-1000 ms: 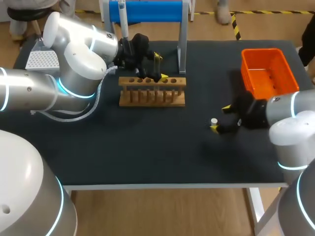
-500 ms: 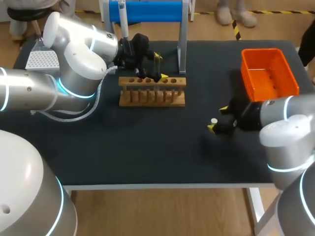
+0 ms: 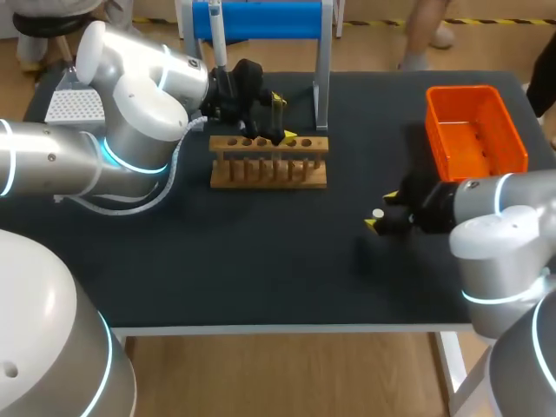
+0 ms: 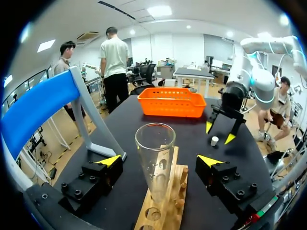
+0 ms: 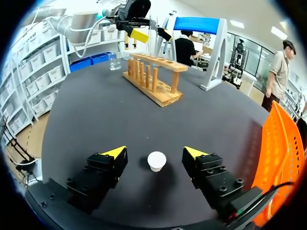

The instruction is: Invert the test tube, pick up the pipette, mount the tip to pipette, aspirate from beaker and dispense into the tube, eject the tip, return the pipette, and cap with the stopper.

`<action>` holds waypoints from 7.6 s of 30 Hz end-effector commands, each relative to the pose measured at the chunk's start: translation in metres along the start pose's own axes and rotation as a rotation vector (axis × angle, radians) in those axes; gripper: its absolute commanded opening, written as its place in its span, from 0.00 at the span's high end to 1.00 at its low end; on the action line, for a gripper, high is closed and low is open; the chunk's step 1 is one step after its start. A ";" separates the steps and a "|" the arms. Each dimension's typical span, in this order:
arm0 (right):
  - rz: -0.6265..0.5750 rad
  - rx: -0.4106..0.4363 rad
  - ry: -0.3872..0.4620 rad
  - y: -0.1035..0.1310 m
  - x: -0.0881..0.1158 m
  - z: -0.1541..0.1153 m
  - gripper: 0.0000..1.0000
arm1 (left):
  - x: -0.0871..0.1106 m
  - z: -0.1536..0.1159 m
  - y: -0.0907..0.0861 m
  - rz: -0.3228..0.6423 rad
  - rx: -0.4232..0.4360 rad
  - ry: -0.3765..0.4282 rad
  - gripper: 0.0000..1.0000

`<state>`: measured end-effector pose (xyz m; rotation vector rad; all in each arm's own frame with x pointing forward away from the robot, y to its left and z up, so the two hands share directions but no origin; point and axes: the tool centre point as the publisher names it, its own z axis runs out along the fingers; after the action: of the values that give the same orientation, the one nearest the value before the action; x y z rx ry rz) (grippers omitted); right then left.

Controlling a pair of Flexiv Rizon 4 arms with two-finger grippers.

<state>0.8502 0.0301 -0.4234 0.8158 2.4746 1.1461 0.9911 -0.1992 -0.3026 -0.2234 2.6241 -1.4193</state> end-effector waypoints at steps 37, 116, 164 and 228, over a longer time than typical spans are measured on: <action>0.021 0.014 -0.032 -0.002 -0.001 0.009 0.46 | 0.000 0.000 0.000 -0.001 -0.002 0.001 0.00; 0.041 0.044 -0.060 -0.006 -0.003 0.009 0.74 | 0.000 0.000 0.000 -0.001 -0.002 0.001 0.00; -0.198 -0.065 0.087 0.160 -0.012 -0.115 1.00 | 0.000 0.000 0.000 -0.001 -0.002 0.001 0.00; -0.374 -0.110 0.224 0.302 0.000 0.017 1.00 | 0.000 0.000 0.000 -0.001 -0.002 0.001 0.00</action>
<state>0.9652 0.1895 -0.1989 0.1820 2.5590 1.2813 0.9911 -0.1992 -0.3026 -0.2233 2.6241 -1.4193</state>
